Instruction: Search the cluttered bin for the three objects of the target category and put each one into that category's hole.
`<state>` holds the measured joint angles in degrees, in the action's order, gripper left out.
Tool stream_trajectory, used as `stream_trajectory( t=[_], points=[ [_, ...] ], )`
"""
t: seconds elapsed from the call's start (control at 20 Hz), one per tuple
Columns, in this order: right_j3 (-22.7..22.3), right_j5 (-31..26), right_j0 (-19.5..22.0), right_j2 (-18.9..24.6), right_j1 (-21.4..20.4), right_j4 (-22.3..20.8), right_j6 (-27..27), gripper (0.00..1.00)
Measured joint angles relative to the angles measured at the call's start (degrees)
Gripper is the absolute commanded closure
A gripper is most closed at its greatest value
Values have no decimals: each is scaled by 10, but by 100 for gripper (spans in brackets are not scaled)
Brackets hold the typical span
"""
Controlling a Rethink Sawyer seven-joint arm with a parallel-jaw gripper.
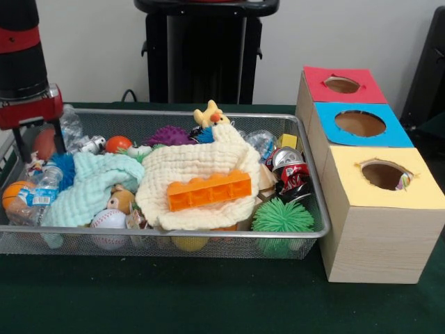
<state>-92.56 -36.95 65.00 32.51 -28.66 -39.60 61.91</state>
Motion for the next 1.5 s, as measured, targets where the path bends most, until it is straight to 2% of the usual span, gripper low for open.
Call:
stream_trajectory(
  t=[0.3, 0.6, 1.3, 1.35, 1.5],
  points=[
    [29, 0, 18, 8, 41, -19, 0, 0],
    [36, 5, 27, 12, 69, -50, 0, 0],
    [41, 15, 24, 15, 74, -86, 0, 0],
    [46, 15, 12, 15, 73, -105, 0, 100],
    [47, 15, 7, 14, 74, -112, 0, 100]
  ],
)
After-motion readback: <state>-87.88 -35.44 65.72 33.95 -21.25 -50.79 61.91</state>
